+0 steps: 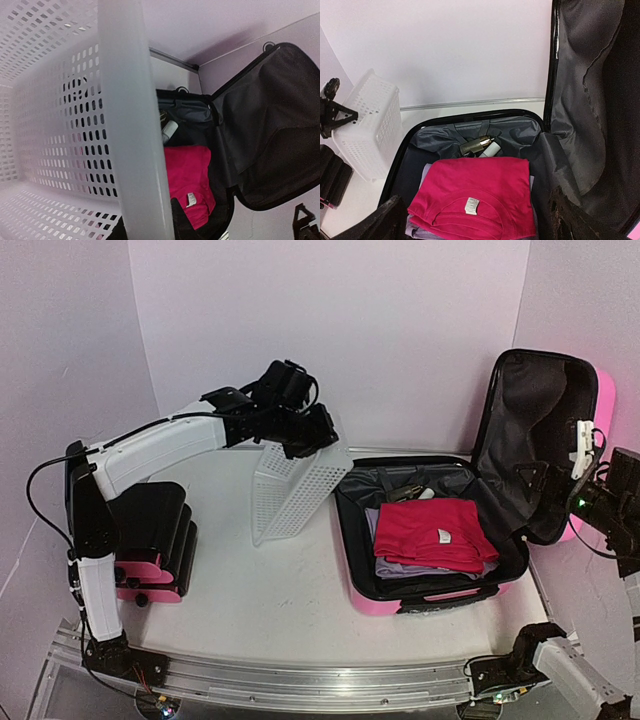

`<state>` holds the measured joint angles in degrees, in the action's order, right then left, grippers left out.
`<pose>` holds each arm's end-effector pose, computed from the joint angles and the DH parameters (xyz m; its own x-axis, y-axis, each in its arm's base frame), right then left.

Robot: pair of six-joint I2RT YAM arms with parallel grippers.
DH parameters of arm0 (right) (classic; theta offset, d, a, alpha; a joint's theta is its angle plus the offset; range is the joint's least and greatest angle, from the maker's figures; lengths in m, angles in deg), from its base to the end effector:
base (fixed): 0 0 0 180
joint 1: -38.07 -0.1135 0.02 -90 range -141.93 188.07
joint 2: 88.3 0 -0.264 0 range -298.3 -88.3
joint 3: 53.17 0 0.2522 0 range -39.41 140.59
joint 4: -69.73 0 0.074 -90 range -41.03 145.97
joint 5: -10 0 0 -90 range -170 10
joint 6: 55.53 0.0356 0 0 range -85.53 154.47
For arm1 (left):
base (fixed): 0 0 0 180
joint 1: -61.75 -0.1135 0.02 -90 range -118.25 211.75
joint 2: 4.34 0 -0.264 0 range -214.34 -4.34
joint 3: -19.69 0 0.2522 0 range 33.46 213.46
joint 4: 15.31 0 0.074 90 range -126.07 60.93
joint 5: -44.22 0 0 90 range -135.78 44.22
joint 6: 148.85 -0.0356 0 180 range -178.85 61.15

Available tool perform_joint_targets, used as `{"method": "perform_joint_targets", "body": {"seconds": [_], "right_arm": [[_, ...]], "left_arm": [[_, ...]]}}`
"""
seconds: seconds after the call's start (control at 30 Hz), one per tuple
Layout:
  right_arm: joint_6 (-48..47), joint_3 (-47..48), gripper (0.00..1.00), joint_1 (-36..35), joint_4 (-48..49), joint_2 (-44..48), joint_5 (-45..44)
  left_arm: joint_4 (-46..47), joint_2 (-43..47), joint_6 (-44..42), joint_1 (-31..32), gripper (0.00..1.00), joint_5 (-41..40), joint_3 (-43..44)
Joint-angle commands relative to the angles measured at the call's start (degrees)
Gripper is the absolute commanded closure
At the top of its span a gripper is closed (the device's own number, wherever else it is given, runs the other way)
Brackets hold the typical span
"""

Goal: Open, take out, and arrange the luggage

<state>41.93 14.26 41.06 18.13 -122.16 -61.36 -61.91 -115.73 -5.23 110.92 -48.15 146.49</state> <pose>0.1138 0.0055 0.3667 -0.3395 0.1409 -0.9300 -0.2118 0.9519 0.2215 0.2974 -0.3419 0.3696 -0.7909 -0.3151 -0.5246 0.1621 0.7188 -0.6760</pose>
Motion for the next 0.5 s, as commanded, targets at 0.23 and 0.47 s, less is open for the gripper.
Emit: {"method": "perform_joint_targets", "body": {"seconds": [0.23, 0.47], "right_arm": [[0.5, -0.9, 0.02, 0.3, 3.8, 0.6, 1.9], [0.7, -1.3, 0.02, 0.3, 4.2, 1.0, 2.2]], "left_arm": [[-8.6, 10.2, -1.5, 10.6, 1.00, -28.5, -6.8], [-19.2, 9.0, -1.3, 11.0, 1.00, -35.4, -7.9]]}}
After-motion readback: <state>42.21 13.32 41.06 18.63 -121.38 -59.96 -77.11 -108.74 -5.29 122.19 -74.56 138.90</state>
